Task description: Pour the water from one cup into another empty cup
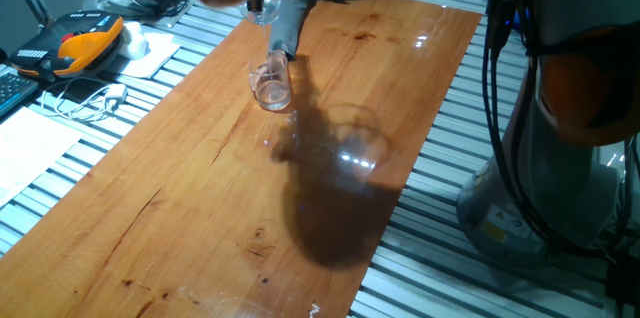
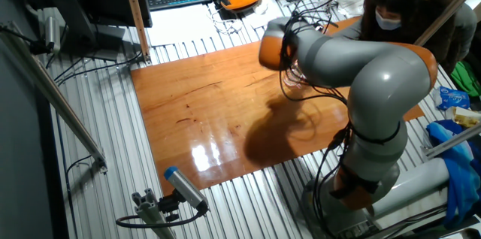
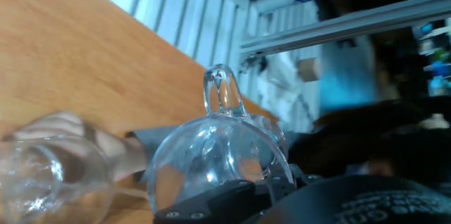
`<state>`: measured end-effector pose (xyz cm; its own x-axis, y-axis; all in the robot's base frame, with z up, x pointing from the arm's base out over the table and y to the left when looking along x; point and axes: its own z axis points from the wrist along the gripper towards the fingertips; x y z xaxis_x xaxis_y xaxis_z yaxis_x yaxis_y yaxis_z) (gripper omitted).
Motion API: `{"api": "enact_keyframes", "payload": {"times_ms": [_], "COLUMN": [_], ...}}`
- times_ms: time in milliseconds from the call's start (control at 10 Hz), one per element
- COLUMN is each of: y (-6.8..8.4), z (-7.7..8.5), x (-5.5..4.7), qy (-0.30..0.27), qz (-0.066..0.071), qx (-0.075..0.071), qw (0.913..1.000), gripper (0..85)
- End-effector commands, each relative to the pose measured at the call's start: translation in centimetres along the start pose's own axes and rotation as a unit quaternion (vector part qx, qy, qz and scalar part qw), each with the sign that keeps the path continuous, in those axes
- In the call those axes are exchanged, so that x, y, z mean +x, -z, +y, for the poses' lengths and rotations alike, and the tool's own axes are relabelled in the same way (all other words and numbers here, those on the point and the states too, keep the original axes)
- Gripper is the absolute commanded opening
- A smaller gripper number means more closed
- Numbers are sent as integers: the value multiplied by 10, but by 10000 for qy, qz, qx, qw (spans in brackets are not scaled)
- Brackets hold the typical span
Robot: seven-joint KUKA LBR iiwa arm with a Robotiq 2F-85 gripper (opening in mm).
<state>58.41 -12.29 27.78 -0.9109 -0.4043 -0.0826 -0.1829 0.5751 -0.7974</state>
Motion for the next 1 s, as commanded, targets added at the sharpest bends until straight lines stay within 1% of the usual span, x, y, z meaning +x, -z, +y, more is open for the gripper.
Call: {"api": "enact_keyframes", "payload": {"times_ms": [0,100,200,300,400,500,700,800,900], "y": [1,2,4,5,7,9,17,24,31], "z": [1,1,1,2,4,5,5,6,8], "x": [-1,-2,-4,-5,-7,-8,-12,-16,-19], "qy": [-72,-129,-184,-280,-333,-387,-529,-619,-711], "qz": [72,152,190,215,232,280,386,482,573], "qx": [-540,-878,-1119,-1400,-1568,-1713,-2086,-2238,-2333], "qw": [9985,9959,9934,9895,9868,9841,9758,9715,9681], "gripper": [0,0,0,0,0,0,0,0,0]}}
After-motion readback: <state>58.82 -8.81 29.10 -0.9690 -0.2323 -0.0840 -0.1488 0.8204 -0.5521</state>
